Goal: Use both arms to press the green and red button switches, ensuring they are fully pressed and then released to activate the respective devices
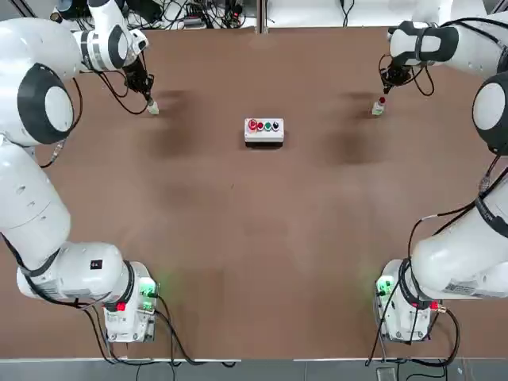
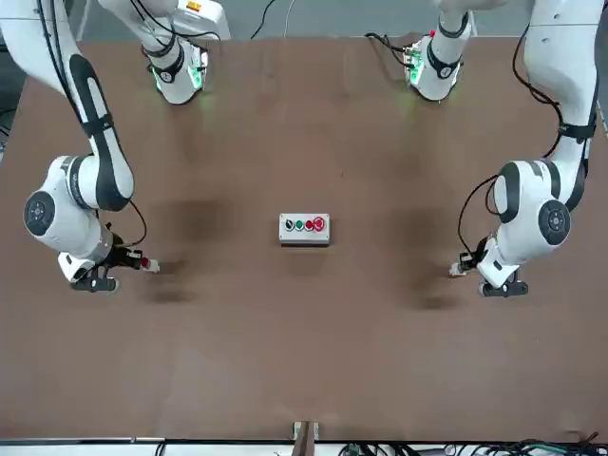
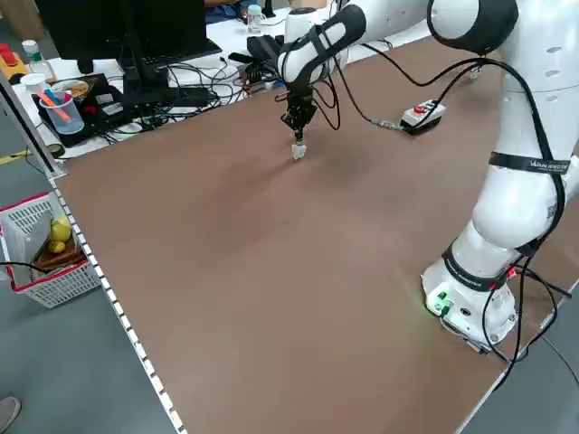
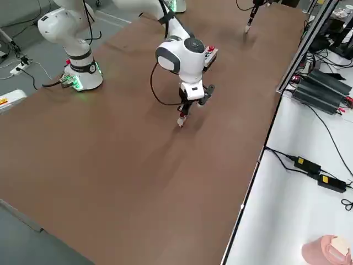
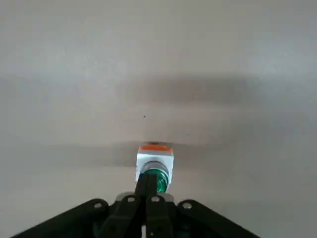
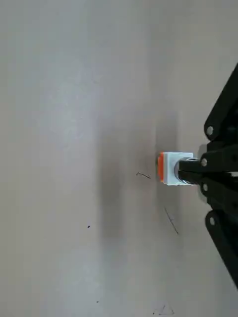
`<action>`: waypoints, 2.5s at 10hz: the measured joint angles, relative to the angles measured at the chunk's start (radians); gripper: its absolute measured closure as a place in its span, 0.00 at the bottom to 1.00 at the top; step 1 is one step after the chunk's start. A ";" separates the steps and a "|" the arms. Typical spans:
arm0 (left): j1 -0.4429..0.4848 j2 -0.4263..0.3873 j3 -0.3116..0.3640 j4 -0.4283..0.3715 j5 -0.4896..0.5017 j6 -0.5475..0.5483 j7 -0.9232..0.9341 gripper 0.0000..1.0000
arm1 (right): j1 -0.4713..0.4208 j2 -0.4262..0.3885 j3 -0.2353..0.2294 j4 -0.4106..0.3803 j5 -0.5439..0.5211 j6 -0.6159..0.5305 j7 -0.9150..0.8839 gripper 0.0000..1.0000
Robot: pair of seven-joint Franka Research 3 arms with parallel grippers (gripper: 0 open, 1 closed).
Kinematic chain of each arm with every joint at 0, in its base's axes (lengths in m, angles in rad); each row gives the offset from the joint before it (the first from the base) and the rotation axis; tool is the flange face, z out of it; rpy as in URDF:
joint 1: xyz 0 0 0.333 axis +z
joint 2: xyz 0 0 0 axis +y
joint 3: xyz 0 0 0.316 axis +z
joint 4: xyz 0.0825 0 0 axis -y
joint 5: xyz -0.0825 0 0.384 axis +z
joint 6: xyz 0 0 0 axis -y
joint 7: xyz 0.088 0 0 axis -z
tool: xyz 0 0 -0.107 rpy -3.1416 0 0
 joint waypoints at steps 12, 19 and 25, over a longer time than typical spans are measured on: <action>-0.010 0.009 0.000 -0.001 0.000 0.017 -0.034 0.99 | 0.003 0.021 0.002 -0.019 0.000 0.042 0.000 0.95; -0.010 0.011 0.001 0.000 0.000 0.022 -0.034 0.97 | 0.003 0.025 0.001 -0.020 0.000 0.049 0.000 0.95; -0.010 0.010 0.000 0.006 0.000 0.007 -0.034 0.97 | 0.003 0.028 0.001 -0.020 0.000 0.065 0.000 0.95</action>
